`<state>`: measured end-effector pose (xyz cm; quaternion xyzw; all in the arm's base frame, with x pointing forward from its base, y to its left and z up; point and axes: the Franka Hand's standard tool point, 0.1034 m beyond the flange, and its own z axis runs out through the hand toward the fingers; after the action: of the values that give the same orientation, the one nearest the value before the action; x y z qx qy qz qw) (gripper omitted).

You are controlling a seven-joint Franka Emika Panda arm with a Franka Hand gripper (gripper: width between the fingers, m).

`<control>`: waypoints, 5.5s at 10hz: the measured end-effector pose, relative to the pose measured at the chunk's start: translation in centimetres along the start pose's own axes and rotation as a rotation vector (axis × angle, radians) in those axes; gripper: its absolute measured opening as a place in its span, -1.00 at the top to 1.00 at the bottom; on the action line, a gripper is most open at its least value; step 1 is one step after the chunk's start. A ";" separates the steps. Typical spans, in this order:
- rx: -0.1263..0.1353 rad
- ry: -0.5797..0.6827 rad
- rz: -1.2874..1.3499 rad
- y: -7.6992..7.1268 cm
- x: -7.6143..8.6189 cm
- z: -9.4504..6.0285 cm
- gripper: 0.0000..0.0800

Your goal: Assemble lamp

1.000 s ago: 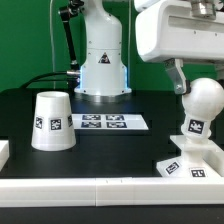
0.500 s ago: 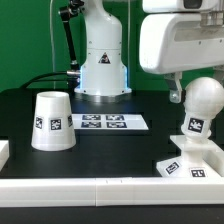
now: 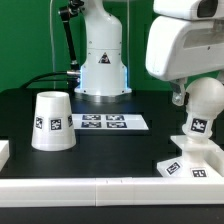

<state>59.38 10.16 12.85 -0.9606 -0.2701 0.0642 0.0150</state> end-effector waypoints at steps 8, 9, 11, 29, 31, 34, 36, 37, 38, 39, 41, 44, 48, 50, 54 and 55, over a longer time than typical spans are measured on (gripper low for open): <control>-0.013 0.038 -0.043 0.9 1.3 -0.3 -0.75; -0.013 0.037 -0.047 1.0 1.2 -0.2 -0.75; -0.013 0.038 -0.047 1.0 1.2 -0.2 -0.49; 0.047 0.162 1.147 0.0 0.2 0.0 -0.44; 0.077 0.154 1.324 -0.4 0.3 0.0 -0.44; 0.146 0.130 1.579 -0.6 0.5 0.0 -0.44; 0.148 0.128 1.607 -0.9 0.6 0.1 -0.44; 0.146 0.129 1.581 -0.9 0.6 0.1 -0.62; 0.142 0.131 1.532 -0.9 0.6 0.2 -0.72; 0.127 0.134 1.439 -1.0 0.6 0.3 -0.72; 0.107 0.143 1.192 -1.2 0.7 0.4 -0.75; 0.088 0.149 0.955 -1.3 0.6 0.6 -0.75; 0.011 0.160 0.493 -0.8 0.7 0.3 -0.75; -0.016 0.157 0.286 -0.6 0.6 0.3 -0.75; -0.051 0.135 -0.092 -0.1 1.4 0.4 -0.75; -0.065 0.133 -0.153 -0.1 1.7 0.2 -0.75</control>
Offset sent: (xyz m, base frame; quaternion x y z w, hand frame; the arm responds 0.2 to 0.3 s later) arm 0.0156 0.0038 0.0044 -0.0041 0.0390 -0.0595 0.9975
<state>60.69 11.15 12.44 -0.9392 -0.3432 -0.0101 0.0064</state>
